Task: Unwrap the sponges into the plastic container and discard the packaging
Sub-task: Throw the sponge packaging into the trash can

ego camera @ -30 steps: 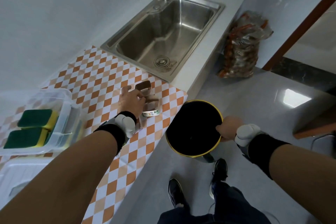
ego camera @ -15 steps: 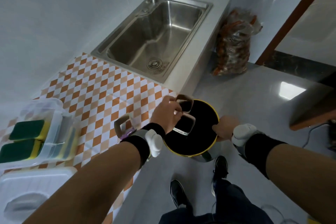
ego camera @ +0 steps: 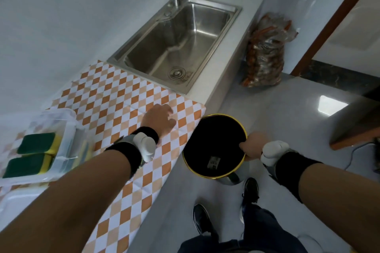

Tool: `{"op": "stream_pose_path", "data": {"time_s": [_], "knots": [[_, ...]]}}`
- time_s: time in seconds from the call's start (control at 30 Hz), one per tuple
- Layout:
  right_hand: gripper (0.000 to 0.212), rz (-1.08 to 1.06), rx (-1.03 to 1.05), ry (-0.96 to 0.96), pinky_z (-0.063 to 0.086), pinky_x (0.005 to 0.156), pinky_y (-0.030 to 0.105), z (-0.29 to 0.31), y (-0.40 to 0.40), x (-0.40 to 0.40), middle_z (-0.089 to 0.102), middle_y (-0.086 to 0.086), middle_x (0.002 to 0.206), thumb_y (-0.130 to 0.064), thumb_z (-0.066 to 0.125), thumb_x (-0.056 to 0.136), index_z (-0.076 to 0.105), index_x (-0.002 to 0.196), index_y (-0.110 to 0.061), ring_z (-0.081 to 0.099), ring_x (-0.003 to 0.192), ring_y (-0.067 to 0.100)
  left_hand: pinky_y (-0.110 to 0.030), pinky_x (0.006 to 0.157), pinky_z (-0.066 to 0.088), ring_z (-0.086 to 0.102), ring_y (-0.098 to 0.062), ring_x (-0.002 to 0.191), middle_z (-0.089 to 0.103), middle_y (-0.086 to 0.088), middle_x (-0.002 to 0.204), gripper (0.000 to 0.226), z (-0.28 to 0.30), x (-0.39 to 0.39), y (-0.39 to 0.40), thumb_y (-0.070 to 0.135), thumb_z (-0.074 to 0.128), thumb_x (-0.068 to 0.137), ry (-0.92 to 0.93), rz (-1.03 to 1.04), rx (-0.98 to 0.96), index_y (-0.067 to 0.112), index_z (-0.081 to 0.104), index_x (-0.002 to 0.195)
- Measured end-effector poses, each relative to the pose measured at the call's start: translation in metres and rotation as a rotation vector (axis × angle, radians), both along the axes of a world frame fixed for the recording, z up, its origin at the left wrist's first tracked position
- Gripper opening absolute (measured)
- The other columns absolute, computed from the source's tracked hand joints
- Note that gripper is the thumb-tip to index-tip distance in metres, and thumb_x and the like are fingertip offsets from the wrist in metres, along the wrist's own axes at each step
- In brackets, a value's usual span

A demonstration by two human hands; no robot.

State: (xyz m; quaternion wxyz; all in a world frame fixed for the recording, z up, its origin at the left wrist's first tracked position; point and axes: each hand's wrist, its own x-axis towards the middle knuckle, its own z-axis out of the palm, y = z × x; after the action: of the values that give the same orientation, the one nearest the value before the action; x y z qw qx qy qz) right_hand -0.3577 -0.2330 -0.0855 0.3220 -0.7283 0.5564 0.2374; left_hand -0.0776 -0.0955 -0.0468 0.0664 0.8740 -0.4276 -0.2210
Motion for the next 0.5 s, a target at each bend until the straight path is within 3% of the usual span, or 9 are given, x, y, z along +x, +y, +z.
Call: {"op": "stream_pose_path", "data": {"time_s": [0.13,0.2,0.27,0.37,0.5], "knots": [[0.027,-0.039,0.013,-0.032,0.047,0.064,0.027,-0.001,0.006,-0.001,0.076,0.013,0.101,-0.024,0.050,0.094,0.055,0.071,-0.010,0.062,0.073,0.027,-0.037,0.104,0.046,0.060,-0.028,0.121,0.067,-0.003,0.134,0.030,0.002,0.028,0.019,0.036,0.057,0.102,-0.007,0.037,0.195,0.020,0.068,0.125],[0.023,-0.090,0.020,-0.069,0.058,0.074,0.031,-0.004,0.008,-0.002,0.076,0.016,0.099,-0.020,0.055,0.092,0.057,0.071,-0.010,0.071,0.082,0.030,-0.034,0.096,0.051,0.063,-0.027,0.108,0.071,-0.005,0.123,0.022,0.001,0.032,0.028,0.032,0.057,0.102,-0.017,0.023,0.258,0.018,0.070,0.114],[0.022,-0.104,0.020,-0.080,0.058,0.075,0.031,-0.005,0.009,-0.004,0.075,0.018,0.100,-0.018,0.055,0.091,0.057,0.070,-0.010,0.071,0.082,0.030,-0.032,0.089,0.052,0.064,-0.026,0.102,0.072,-0.006,0.118,0.016,0.000,0.032,0.035,0.026,0.057,0.101,-0.043,0.008,0.323,0.019,0.069,0.106],[0.024,-0.099,0.025,-0.062,0.044,0.064,0.028,-0.005,0.011,-0.004,0.077,0.016,0.101,-0.019,0.050,0.092,0.056,0.071,-0.008,0.061,0.071,0.026,-0.036,0.096,0.055,0.066,-0.029,0.112,0.071,-0.007,0.126,0.027,0.000,0.028,0.037,0.030,0.061,0.100,-0.064,0.027,0.358,0.017,0.068,0.123],[0.022,-0.142,0.041,-0.073,0.047,0.065,0.026,-0.002,0.011,-0.009,0.075,0.015,0.106,-0.019,0.050,0.094,0.056,0.075,-0.009,0.063,0.077,0.026,-0.037,0.098,0.055,0.065,-0.031,0.118,0.067,-0.008,0.134,0.055,0.004,0.026,0.035,0.050,0.065,0.097,-0.058,0.104,0.404,0.014,0.057,0.138]]}}
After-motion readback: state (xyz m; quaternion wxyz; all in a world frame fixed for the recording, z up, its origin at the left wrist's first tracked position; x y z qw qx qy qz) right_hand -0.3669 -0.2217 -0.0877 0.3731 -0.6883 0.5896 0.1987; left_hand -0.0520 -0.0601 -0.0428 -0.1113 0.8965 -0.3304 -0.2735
